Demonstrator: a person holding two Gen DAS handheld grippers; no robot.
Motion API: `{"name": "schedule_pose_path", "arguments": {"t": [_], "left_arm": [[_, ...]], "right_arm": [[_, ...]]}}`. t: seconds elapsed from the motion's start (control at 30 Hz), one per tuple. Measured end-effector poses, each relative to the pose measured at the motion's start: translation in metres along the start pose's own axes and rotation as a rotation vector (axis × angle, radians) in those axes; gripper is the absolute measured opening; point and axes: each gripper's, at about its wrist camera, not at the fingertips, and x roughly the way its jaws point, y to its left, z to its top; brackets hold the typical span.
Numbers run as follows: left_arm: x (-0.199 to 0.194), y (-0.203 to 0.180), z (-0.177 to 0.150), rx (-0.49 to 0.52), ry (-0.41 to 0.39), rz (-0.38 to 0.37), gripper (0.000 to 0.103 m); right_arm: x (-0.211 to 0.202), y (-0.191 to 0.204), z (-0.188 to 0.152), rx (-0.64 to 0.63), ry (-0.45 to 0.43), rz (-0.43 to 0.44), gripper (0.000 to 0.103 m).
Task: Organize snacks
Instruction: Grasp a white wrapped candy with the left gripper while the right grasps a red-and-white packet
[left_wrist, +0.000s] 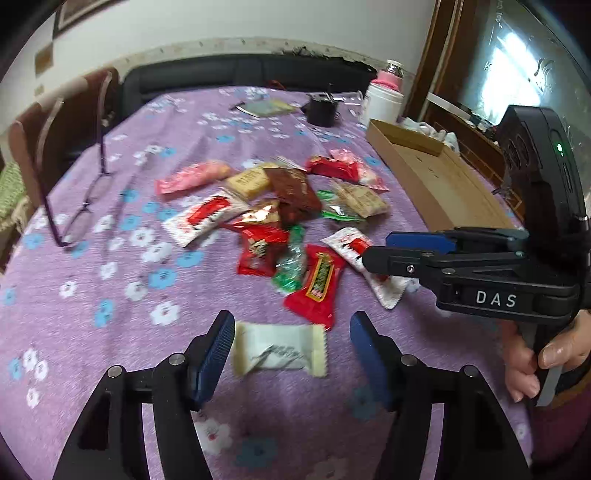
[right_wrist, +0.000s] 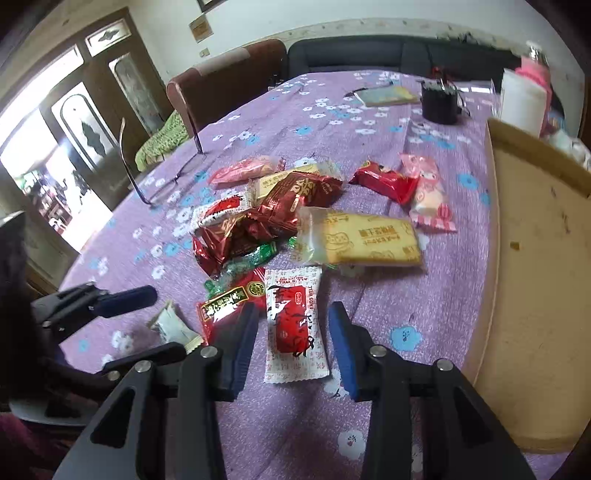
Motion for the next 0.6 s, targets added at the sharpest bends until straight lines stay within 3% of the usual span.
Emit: {"name": "schedule_pose_path", "arguments": {"t": [0.2, 0.4, 0.47, 0.6], "left_arm": [[0.009, -0.006, 0.0, 0.048, 0.041, 0.064, 0.069], [0.018, 0.002, -0.004, 0.023, 0.097, 0.101, 0.068], [0.019, -0.001, -0.005, 0.038, 0.089, 0.143, 0.062], [0.018, -0.008, -0.005, 0.046, 0.071, 0.158, 0.047]], "right_arm": [[0.009, 0.005, -0.004, -0.04, 0.007, -0.064, 0.038], [0.016, 0.01, -0.006, -0.08, 0.0, -0.113, 0.037], [0.016, 0.01, -0.007, -0.084, -0.011, -0.141, 0.029], [0.014, 0.008, -0.007, -0.071, -0.009, -0.12, 0.026]]}}
